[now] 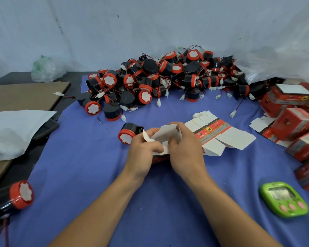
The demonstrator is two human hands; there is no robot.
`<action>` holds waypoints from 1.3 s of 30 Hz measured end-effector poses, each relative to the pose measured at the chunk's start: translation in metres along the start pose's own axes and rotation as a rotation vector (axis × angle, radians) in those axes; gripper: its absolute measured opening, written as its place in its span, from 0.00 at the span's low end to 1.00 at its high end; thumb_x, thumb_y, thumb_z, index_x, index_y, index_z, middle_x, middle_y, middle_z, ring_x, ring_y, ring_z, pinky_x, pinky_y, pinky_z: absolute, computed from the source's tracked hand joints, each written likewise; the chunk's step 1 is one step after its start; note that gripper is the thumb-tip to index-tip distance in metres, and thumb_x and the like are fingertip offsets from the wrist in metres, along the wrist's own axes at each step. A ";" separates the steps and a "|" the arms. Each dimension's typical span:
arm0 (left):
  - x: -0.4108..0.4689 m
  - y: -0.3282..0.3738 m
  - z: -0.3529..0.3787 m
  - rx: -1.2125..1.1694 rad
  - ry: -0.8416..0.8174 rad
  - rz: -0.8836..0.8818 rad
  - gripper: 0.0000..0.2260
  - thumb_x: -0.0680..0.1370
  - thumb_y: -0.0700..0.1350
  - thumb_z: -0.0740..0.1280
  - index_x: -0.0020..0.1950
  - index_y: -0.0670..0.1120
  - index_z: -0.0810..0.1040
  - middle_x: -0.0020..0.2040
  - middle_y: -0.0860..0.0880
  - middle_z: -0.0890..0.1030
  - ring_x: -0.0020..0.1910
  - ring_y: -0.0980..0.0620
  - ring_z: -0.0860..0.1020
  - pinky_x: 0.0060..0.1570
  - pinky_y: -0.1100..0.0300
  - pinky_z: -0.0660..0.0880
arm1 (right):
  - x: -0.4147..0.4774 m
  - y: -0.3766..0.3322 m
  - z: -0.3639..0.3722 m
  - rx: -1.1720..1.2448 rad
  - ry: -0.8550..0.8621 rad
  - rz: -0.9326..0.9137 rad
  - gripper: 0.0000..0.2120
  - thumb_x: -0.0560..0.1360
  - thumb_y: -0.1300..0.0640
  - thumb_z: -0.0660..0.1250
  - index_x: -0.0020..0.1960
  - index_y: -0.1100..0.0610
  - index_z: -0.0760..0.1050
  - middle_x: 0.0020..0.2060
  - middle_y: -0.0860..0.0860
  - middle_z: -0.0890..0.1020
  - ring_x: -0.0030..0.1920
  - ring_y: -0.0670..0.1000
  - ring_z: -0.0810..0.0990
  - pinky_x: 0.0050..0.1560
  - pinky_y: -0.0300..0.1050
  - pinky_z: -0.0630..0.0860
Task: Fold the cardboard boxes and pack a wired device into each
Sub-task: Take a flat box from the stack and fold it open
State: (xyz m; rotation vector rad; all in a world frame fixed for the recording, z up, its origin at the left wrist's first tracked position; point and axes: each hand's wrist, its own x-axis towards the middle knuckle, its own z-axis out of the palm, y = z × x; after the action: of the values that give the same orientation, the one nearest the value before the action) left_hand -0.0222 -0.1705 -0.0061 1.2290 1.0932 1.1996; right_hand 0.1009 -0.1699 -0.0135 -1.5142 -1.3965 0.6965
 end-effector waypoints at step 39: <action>0.010 0.007 -0.015 -0.209 -0.055 -0.163 0.13 0.83 0.48 0.63 0.54 0.51 0.88 0.53 0.44 0.87 0.50 0.47 0.86 0.44 0.55 0.83 | 0.001 -0.004 -0.006 0.385 -0.030 0.137 0.15 0.77 0.60 0.64 0.46 0.43 0.85 0.40 0.47 0.87 0.43 0.48 0.87 0.45 0.54 0.84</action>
State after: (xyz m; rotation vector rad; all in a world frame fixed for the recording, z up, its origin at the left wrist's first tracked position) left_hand -0.0370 -0.1600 0.0008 0.9883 0.9809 1.1181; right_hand 0.1044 -0.1710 -0.0074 -1.3030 -1.1090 1.0129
